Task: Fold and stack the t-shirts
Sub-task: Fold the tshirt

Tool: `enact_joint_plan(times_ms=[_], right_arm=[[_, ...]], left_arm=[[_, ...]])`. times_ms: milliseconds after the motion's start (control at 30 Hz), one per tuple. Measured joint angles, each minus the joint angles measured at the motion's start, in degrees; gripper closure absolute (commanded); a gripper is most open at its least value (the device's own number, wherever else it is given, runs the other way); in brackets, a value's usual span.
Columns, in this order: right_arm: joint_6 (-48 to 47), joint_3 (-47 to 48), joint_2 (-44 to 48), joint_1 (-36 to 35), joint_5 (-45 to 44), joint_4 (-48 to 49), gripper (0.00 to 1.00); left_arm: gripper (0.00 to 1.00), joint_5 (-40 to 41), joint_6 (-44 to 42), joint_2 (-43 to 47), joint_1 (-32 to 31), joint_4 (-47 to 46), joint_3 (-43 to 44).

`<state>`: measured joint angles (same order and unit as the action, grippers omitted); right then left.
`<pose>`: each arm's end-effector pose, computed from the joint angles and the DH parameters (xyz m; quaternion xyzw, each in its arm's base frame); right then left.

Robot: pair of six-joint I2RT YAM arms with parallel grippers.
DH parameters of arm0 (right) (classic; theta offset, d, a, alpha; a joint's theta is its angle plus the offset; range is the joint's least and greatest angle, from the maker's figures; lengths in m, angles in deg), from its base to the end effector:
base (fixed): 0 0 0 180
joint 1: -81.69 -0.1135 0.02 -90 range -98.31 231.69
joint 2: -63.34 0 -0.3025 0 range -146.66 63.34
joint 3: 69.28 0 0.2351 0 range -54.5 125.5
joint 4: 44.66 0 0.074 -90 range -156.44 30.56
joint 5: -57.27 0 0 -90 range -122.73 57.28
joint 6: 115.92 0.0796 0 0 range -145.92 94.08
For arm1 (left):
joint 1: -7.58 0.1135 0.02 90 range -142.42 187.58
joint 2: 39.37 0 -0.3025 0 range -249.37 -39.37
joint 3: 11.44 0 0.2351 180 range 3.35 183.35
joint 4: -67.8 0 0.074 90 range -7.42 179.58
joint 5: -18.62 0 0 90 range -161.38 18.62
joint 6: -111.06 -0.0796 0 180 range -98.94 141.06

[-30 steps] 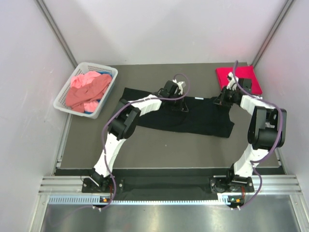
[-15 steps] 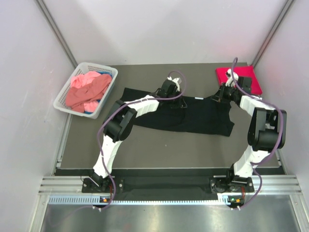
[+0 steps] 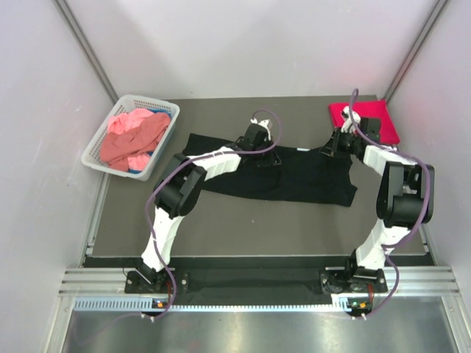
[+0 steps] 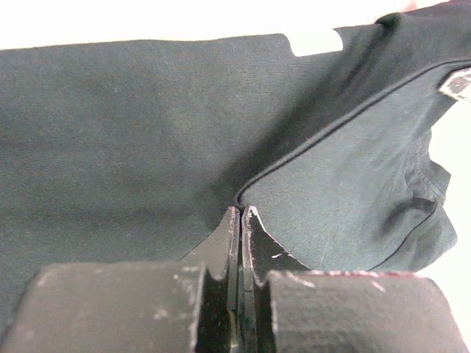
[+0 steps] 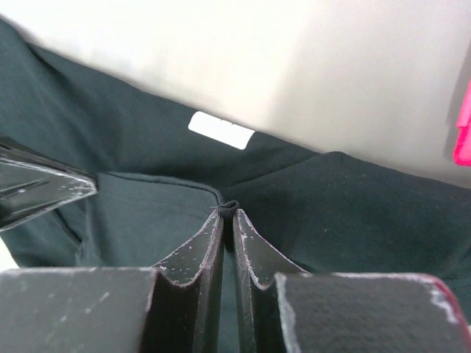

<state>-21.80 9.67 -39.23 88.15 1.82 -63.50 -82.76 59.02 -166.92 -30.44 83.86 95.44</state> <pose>0.4067 -0.0006 0.2203 -0.0386 0.8812 0.2639 0.3904 0.4206 -0.3488 0.1794 0.0449 0.8895 -0.3444 0.2970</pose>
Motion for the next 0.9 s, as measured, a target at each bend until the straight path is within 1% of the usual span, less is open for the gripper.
enact_joint_plan(times_ms=[67, 100, 167, 200, 233, 267, 300, 400, 467, 600, 633, 700, 800, 900], right_arm=[[0.1, 0.1, -0.7, -0.3, -0.3, 0.0, 0.89], [0.2, 0.2, -1.1, -0.5, -0.5, 0.0, 0.86], [0.4, 1.2, -2.3, -1.0, -0.7, -0.4, 0.81], [0.5, 2.0, -3.0, -1.3, -0.9, -0.8, 0.77], [0.6, 2.8, -3.5, -1.7, -1.4, -1.5, 0.69], [0.9, 3.6, -3.8, -2.0, -2.2, -2.4, 0.64], [1.3, 4.5, -3.9, -2.4, -3.7, -4.1, 0.58], [3.9, 7.7, -3.7, -3.1, -9.8, -9.9, 0.52], [7.0, 8.7, -2.4, -3.2, -15.0, -13.9, 0.52], [14.2, 8.5, 2.5, -2.9, -23.1, -26.0, 0.57], [15.8, 7.8, 4.0, -2.8, -24.2, -27.6, 0.6], [18.8, 5.0, 7.9, -2.8, -25.9, -30.0, 0.62], [22.2, -0.4, 14.6, -2.8, -27.7, -34.6, 0.64], [24.4, -3.5, 18.8, -2.8, -28.9, -37.7, 0.66]], left_arm=[[1.0, 0.3, -0.2, 0.1, 0.0, 0.2, 0.0], [1.0, 0.3, -0.2, 0.1, 0.1, 0.4, 0.0], [0.92, 0.3, -0.2, 0.1, 0.2, 0.7, 0.0], [0.88, 0.3, -0.2, 0.1, 0.3, 0.7, 0.1], [0.82, 0.3, -0.3, 0.1, 0.5, 0.9, 0.2], [0.76, 0.3, -0.5, 0.1, 0.6, 1.1, 0.4], [0.74, 0.3, -0.6, 0.1, 0.8, 1.5, 0.6], [0.68, 1.6, -1.0, 0.3, 1.2, 3.1, 1.0], [0.67, 3.2, -2.1, 1.3, 1.5, 5.8, 1.0], [0.65, 6.9, -4.3, 5.9, 1.7, 11.6, 1.0], [0.65, 7.9, -5.0, 7.9, 1.7, 12.7, 0.9], [0.65, 9.3, -5.6, 11.9, 2.0, 13.5, -0.3], [0.64, 10.2, -6.2, 19.2, 2.8, 14.3, -4.5], [0.65, 9.1, -5.8, 23.6, 5.1, 14.4, -9.3]])
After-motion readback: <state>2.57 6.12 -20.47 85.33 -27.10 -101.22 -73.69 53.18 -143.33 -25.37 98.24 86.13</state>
